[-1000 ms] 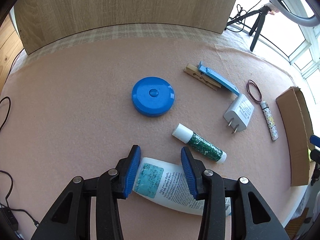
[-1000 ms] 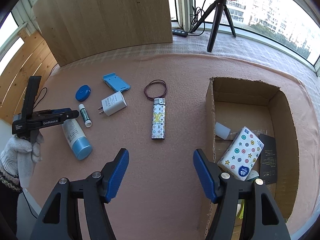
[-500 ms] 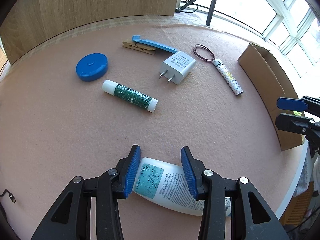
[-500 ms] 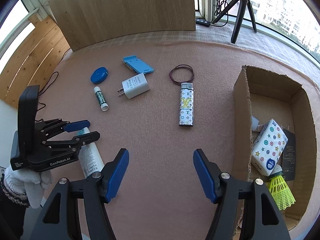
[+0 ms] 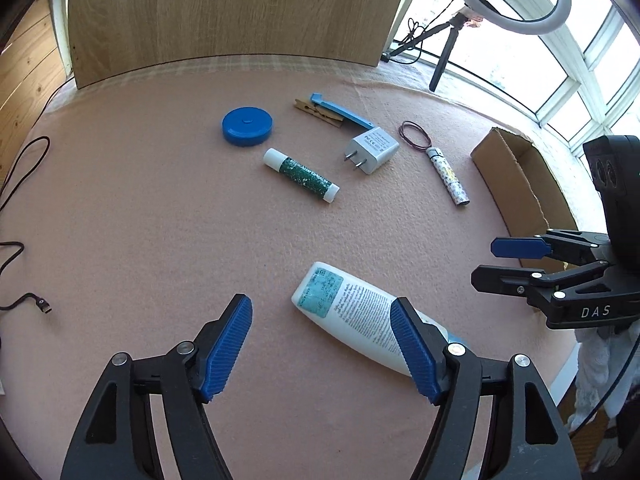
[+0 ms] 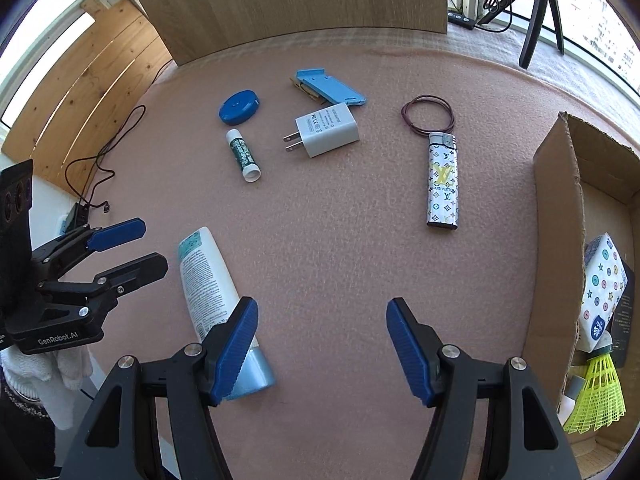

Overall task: Organize objects
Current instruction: 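Close the left tool on the white-and-blue sunscreen tube, then grasp the sunscreen tube with the right tool while the left tool releases it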

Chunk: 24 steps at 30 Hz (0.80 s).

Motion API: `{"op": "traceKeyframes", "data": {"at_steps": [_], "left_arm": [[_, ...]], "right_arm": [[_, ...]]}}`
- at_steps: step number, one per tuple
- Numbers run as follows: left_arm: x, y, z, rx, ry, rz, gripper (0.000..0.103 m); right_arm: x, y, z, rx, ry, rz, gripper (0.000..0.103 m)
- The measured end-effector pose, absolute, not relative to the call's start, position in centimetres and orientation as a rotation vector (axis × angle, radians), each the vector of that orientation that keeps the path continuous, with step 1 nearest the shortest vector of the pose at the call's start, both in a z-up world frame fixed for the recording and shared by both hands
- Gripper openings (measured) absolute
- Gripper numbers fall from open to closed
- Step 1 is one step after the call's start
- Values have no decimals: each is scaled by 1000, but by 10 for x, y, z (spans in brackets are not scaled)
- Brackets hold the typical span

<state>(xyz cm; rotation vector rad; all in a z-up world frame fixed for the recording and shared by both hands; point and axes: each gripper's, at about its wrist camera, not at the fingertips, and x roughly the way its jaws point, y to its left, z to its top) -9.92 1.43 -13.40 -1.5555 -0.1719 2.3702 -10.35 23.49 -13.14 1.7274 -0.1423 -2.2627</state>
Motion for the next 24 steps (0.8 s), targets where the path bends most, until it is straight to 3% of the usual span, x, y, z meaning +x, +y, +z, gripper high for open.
{"op": "traceKeyframes", "data": {"at_steps": [24], "left_arm": [[-57,49,-168,-1596,-364,2179,74]], "right_arm": [[-114,193,-172,1804,-219,-1922,63]]}}
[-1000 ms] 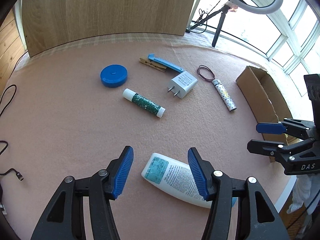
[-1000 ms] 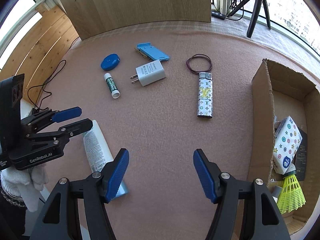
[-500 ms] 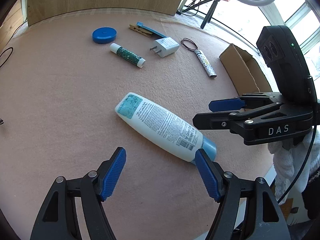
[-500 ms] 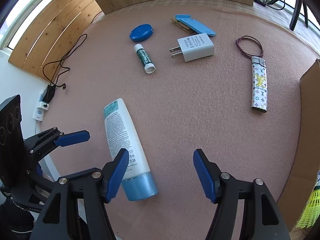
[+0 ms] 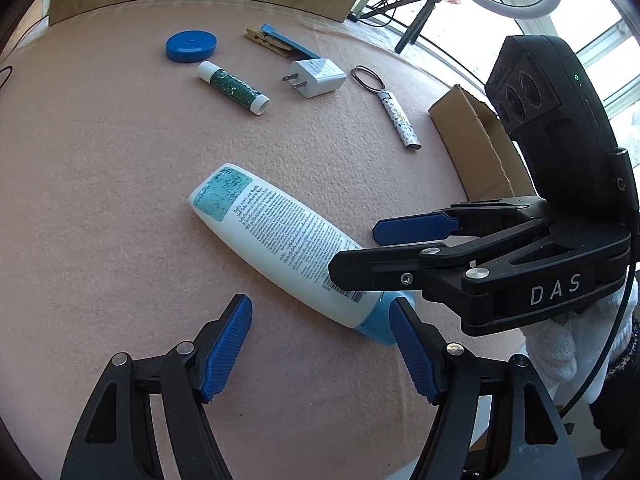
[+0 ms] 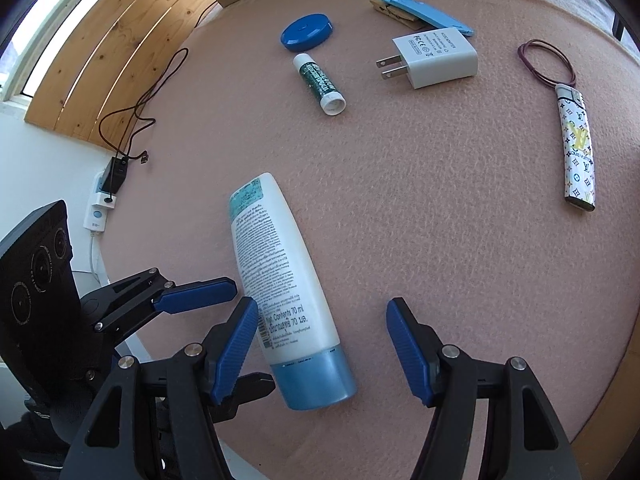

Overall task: Organize objects
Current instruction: 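Grasp the sunscreen tube with the right tool while the left tool releases it, then carry the sunscreen tube with the right tool into the box, release upright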

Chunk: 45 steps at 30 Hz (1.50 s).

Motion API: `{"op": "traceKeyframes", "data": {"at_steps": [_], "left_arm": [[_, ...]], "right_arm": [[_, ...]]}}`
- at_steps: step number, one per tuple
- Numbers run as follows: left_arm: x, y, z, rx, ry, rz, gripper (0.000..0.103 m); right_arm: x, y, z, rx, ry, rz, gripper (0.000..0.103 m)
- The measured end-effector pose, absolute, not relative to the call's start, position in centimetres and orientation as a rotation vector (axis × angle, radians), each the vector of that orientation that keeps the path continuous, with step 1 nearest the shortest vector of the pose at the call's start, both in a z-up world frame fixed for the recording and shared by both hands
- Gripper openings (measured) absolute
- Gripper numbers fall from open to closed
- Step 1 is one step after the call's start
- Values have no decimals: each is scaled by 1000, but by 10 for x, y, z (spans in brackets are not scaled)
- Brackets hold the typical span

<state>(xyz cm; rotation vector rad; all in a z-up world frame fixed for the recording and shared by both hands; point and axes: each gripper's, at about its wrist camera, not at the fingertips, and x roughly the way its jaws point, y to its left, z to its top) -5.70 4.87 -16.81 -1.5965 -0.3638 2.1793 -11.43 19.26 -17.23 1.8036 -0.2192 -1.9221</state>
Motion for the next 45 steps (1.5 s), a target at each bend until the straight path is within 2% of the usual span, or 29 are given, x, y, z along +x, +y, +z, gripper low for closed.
{"op": "traceKeyframes", "data": {"at_steps": [4,8,14,30,45], "left_arm": [[-56,50,-167,-1583,-364,2179,72],[-55,52,-164,-1577,-355,2174,66],[-55,61,-162,-1569,-322,2168,61],[-72,106,-125,-1446,-204,2167,61],[-112,227,-78,-1263,-30,2069,61]], "right_arm": [[-113,193,-173,1804,-249,-1904,62],[-110,193,-176,1810,-275,-1871,47],[-106,188,-179,1804,-319,-1849,39],[-94,228,-140,1704,-424,-2004,37],[-80,339,-87,1603,-588,-2289,37]]}}
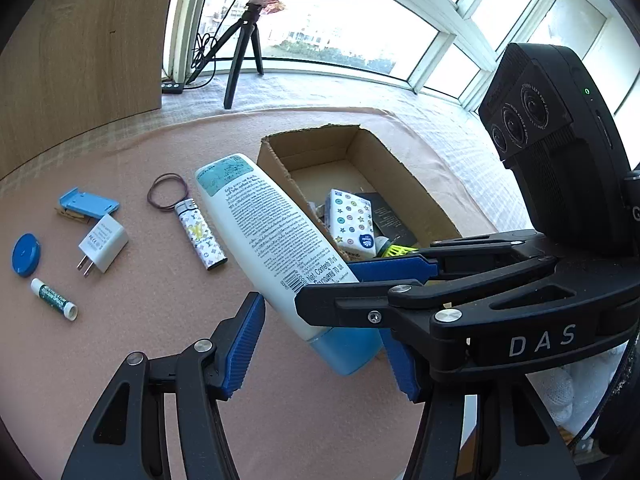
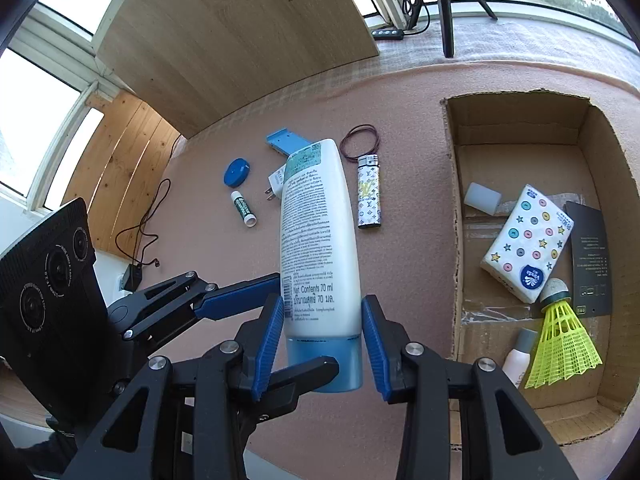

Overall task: Organize objects
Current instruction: 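Carry the sunscreen tube with the right tool into the box, release upright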

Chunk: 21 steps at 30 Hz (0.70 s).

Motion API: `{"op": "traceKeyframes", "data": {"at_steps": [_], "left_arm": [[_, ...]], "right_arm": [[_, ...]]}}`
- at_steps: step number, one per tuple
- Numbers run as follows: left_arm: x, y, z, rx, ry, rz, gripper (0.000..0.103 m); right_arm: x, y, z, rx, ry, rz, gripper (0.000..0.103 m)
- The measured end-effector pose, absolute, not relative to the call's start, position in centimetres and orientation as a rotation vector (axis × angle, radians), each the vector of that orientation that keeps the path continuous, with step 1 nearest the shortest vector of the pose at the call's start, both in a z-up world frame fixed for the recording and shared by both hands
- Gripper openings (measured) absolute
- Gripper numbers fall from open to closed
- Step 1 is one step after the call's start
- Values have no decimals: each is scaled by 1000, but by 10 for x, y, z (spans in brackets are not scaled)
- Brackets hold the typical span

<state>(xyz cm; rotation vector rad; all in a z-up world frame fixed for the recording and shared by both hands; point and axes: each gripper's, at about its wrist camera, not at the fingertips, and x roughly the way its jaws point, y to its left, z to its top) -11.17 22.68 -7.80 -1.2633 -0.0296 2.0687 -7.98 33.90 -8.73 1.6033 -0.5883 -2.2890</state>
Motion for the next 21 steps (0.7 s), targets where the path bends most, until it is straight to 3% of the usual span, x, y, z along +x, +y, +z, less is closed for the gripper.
{"op": "traceKeyframes", "data": {"at_steps": [21], "left_arm": [[-145,385,-86,-1205,78,1904,61]], "right_arm": [[-58,480,-85,1640,-748,-2504,37]]}}
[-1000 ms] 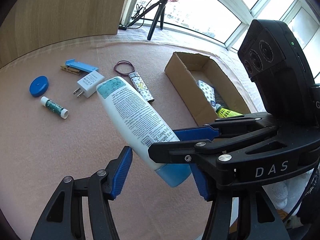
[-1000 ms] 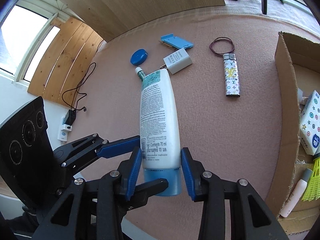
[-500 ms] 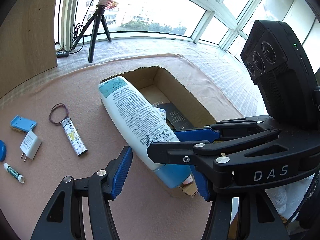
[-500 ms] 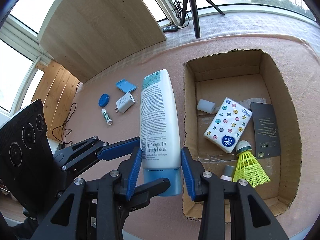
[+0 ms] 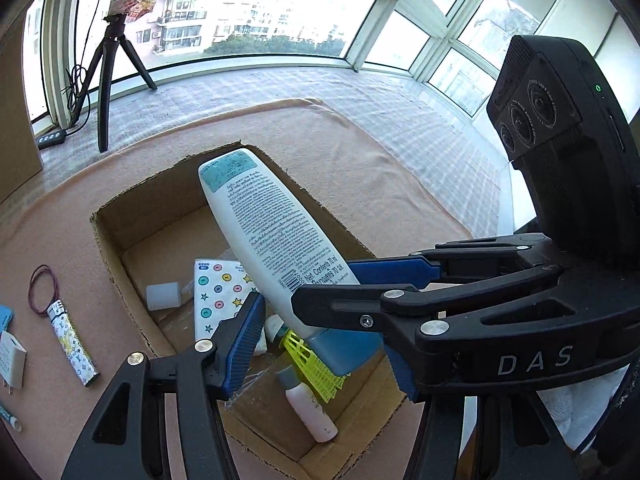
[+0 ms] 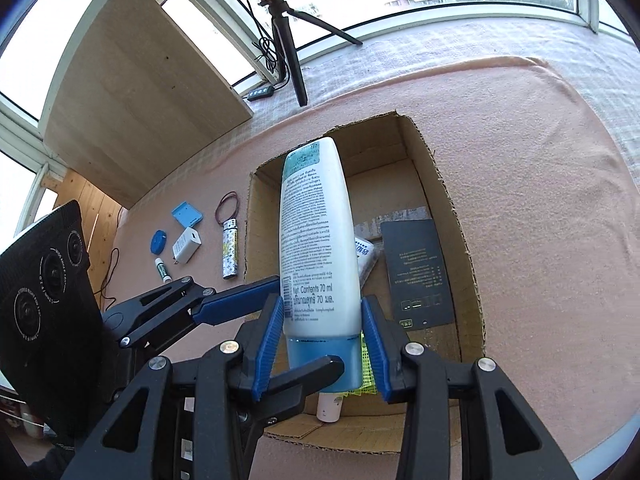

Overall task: Organize objects
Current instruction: 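Carry the sunscreen tube with the right tool into the box, release upright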

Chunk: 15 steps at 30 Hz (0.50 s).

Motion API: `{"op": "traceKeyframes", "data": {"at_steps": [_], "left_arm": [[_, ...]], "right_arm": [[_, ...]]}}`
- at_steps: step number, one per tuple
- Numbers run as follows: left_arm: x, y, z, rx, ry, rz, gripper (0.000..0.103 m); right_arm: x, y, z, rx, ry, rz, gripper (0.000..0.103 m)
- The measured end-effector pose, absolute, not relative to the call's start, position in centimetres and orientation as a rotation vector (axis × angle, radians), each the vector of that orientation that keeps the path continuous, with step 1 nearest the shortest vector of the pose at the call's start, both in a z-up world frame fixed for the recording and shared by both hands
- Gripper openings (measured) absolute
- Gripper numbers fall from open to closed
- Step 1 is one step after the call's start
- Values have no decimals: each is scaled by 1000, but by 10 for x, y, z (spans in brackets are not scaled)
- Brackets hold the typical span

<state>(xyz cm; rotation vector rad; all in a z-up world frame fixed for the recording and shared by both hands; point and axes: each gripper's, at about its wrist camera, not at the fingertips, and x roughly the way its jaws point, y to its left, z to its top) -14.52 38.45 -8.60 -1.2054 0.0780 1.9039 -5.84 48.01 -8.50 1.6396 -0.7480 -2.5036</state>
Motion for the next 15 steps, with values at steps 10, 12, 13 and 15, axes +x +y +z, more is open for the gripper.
{"op": "traceKeyframes", "data": {"at_steps": [10,12,13,15], "left_arm": [[-153,398,-89,-1212,89,1901,76],[-155,398,-90,-1223,113,1933,90],[-155,397,-91,-1222,110,1936,90],[-158,393,-92,-1236,103,1944,90]], "right_arm": [[-61,493,-86,1654,-697,-2572,43],[-61,496,-84,1667,-680,-2627,64],[-61,498,-83,1658,-685,-2651,66],[-61,502,-82,1649,-703,-2664,66]]}}
